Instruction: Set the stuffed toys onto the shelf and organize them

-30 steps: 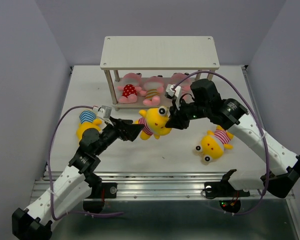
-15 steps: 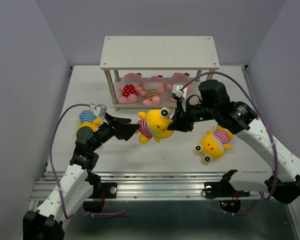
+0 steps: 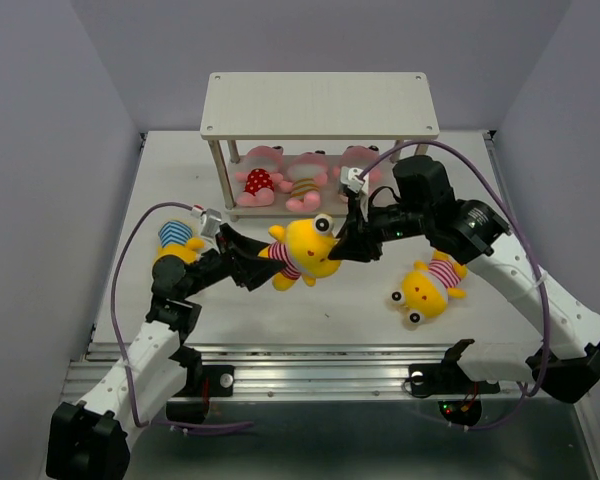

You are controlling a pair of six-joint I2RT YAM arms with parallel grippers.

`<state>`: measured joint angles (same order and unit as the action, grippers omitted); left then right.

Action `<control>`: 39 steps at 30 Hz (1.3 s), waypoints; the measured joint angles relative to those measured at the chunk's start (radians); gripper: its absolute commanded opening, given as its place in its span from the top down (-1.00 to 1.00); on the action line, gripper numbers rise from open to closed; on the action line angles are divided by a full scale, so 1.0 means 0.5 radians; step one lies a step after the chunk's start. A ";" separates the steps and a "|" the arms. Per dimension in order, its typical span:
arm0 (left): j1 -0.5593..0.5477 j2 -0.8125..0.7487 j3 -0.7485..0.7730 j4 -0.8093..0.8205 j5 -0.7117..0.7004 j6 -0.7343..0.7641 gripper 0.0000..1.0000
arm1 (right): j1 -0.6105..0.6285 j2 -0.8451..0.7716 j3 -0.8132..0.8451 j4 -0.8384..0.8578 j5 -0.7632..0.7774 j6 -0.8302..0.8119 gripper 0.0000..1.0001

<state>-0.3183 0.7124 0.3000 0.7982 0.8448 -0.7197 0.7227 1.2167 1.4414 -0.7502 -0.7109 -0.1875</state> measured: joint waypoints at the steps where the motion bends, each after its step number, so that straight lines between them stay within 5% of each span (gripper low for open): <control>1: 0.000 0.012 -0.004 0.016 0.009 -0.008 -0.34 | 0.000 0.011 0.007 0.006 -0.013 0.000 0.60; 2: 0.000 0.014 -0.006 0.027 0.018 -0.011 0.03 | 0.000 0.015 0.009 0.011 -0.022 -0.001 0.60; 4: 0.002 0.015 -0.021 0.047 0.032 -0.023 0.45 | 0.000 0.042 0.019 0.020 -0.039 0.000 0.59; 5: 0.004 0.012 -0.027 0.056 0.037 -0.027 0.99 | 0.000 0.057 0.024 0.025 -0.039 0.000 0.58; 7: 0.004 -0.004 -0.032 0.062 0.037 -0.026 1.00 | 0.000 0.085 0.034 0.037 -0.033 -0.001 0.46; 8: 0.005 -0.019 -0.039 0.070 0.031 -0.037 1.00 | 0.000 0.096 0.036 0.038 -0.014 0.002 -0.02; 11: 0.012 -0.071 -0.073 0.072 -0.012 -0.047 1.00 | -0.002 0.108 0.040 0.039 0.094 0.023 -0.99; 19: 0.011 -0.156 -0.056 -0.083 -0.372 -0.136 1.00 | -0.003 0.102 0.043 0.174 0.927 0.306 -1.00; 28: 0.011 -0.107 0.329 -0.361 -0.797 -0.201 1.00 | -0.003 -0.224 -0.187 0.327 1.800 0.617 -1.00; 39: 0.009 0.246 1.248 -0.941 -1.503 -0.425 1.00 | -0.003 -0.438 -0.399 0.526 2.315 0.809 -1.00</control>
<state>-0.3138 0.8352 0.9241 0.3279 0.0933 -0.9321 0.7212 0.9977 1.2419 -0.4870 0.4465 0.2169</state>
